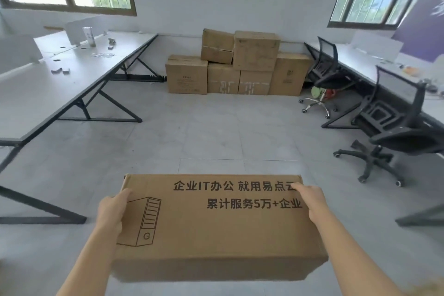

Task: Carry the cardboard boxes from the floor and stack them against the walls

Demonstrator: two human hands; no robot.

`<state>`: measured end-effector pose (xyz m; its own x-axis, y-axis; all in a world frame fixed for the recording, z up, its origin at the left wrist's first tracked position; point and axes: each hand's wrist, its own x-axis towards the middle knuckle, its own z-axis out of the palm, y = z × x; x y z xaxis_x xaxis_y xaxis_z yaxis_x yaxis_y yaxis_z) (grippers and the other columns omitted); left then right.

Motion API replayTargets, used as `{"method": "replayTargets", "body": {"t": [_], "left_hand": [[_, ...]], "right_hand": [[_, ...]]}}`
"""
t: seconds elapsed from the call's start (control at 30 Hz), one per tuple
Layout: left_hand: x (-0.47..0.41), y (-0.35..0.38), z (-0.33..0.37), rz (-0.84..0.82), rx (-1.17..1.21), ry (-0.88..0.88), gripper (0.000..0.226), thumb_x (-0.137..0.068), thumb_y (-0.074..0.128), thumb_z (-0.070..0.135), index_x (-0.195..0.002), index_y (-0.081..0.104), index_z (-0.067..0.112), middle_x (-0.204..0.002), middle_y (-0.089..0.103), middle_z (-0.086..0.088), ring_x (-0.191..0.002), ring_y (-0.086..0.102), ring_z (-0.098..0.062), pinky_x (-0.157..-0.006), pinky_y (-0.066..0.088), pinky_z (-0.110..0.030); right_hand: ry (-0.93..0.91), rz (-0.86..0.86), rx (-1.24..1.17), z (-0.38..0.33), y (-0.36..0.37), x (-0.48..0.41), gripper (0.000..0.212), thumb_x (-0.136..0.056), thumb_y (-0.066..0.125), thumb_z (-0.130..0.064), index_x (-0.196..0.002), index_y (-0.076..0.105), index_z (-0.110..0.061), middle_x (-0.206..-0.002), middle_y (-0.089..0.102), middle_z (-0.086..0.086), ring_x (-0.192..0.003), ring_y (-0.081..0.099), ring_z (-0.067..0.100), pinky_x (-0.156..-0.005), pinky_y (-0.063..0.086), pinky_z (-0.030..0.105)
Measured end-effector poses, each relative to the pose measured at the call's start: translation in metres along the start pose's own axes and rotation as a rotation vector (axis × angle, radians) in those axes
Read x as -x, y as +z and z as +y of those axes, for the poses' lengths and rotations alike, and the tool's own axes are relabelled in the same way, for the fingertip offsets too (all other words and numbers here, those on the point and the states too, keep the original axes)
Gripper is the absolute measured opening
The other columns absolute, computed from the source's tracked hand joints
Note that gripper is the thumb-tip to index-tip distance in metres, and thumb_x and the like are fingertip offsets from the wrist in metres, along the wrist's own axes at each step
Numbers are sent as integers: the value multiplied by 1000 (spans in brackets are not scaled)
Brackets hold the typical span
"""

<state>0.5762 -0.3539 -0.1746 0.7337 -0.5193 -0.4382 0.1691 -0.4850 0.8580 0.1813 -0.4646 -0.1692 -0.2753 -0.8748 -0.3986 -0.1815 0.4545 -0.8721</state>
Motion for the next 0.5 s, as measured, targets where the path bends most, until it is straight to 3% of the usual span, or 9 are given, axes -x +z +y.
{"method": "replayTargets", "body": {"t": [0.1, 0.27, 0.5], "left_hand": [[2, 31, 9, -47, -23, 12, 24, -90, 58, 24, -82, 52, 2, -90, 51, -13, -85, 44, -27, -78, 32, -36], [-15, 80, 28, -61, -45, 28, 32, -89, 59, 25, -102, 51, -3, -98, 52, -16, -90, 47, -30, -77, 35, -36], [-81, 163, 70, -75, -40, 8, 31, -89, 59, 24, -101, 52, -4, -94, 52, -15, -90, 48, -31, -78, 35, -36]], "right_hand": [[12, 25, -18, -2, -24, -18, 18, -81, 66, -15, -73, 58, -1, -77, 63, 18, -78, 61, 31, -72, 48, 38], [48, 65, -30, -7, -38, -56, 16, -78, 67, -13, -73, 57, -2, -81, 62, 21, -77, 60, 31, -68, 45, 36], [99, 75, -40, -41, -21, -140, 8, -80, 65, -7, -80, 61, -1, -82, 63, 20, -81, 61, 32, -63, 47, 32]]}}
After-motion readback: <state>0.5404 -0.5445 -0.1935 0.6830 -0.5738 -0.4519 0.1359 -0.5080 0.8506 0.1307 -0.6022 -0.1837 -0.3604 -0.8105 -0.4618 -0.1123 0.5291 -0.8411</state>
